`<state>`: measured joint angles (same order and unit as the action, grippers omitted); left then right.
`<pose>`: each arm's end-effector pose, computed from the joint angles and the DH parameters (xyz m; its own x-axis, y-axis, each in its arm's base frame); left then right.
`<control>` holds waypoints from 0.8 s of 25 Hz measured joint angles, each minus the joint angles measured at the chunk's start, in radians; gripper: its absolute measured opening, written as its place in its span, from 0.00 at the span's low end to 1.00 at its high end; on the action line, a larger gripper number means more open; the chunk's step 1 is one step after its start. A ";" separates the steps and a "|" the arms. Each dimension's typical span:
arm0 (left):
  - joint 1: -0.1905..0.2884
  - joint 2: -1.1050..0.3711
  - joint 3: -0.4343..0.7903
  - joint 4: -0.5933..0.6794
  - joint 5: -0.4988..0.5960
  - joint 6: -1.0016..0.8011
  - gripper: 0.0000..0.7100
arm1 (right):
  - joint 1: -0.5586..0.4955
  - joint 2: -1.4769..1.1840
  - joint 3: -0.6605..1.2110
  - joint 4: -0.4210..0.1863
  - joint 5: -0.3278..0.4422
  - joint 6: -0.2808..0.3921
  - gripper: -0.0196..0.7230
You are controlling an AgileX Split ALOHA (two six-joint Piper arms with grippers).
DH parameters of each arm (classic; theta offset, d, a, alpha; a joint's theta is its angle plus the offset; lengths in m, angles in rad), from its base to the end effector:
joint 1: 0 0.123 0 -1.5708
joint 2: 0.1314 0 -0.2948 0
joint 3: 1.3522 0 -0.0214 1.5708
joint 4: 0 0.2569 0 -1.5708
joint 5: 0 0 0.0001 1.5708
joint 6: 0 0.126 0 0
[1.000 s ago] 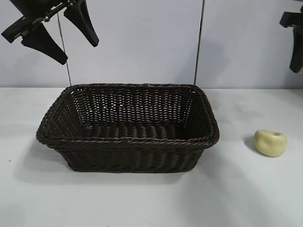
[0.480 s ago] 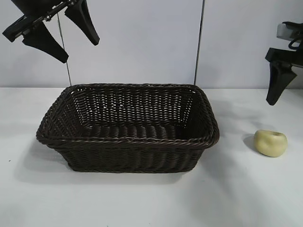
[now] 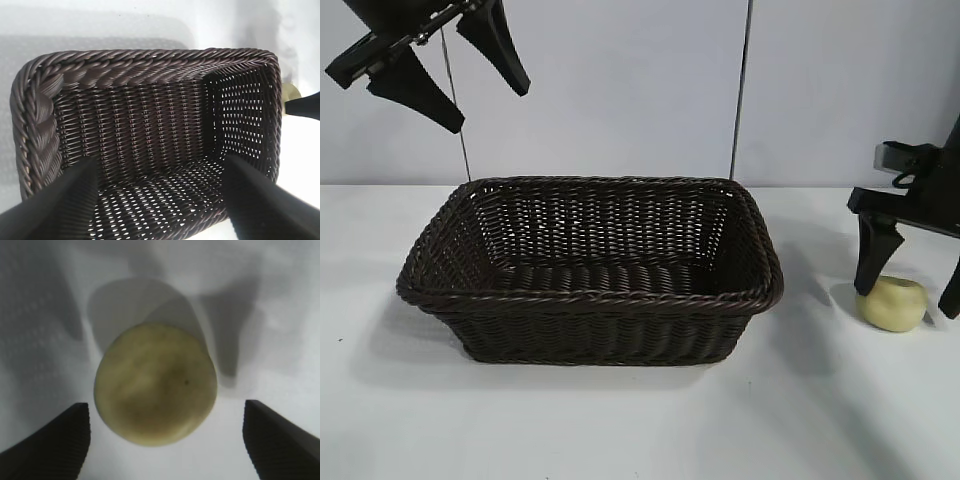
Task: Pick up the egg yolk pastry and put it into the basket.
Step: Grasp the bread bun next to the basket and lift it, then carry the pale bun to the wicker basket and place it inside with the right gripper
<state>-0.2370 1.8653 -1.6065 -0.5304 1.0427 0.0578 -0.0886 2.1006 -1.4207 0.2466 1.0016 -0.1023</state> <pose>0.4002 -0.1533 0.2653 -0.9508 0.0191 -0.3091 0.1738 0.8591 -0.4814 0.4055 -0.0100 0.1066 -0.9926 0.1201 0.0162 0.1209 0.9712 0.2052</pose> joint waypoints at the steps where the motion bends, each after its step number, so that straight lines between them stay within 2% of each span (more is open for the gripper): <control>1: 0.000 0.000 0.000 0.000 0.000 0.000 0.72 | 0.000 0.000 0.000 0.003 -0.011 0.000 0.70; 5: 0.000 0.000 0.000 0.000 0.000 0.000 0.72 | 0.000 0.000 0.000 0.005 -0.029 0.000 0.39; 8: 0.000 0.000 0.000 0.000 0.000 0.000 0.72 | 0.000 0.000 0.000 0.005 -0.027 0.000 0.26; 14: 0.000 0.000 0.000 0.000 0.000 0.000 0.72 | 0.000 -0.035 -0.014 0.004 0.003 0.000 0.22; 20: 0.000 0.000 0.000 0.000 0.000 0.000 0.72 | 0.000 -0.139 -0.139 0.046 0.116 0.000 0.22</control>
<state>-0.2370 1.8653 -1.6065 -0.5304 1.0427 0.0578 -0.0886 1.9620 -1.5598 0.2924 1.1173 -0.1023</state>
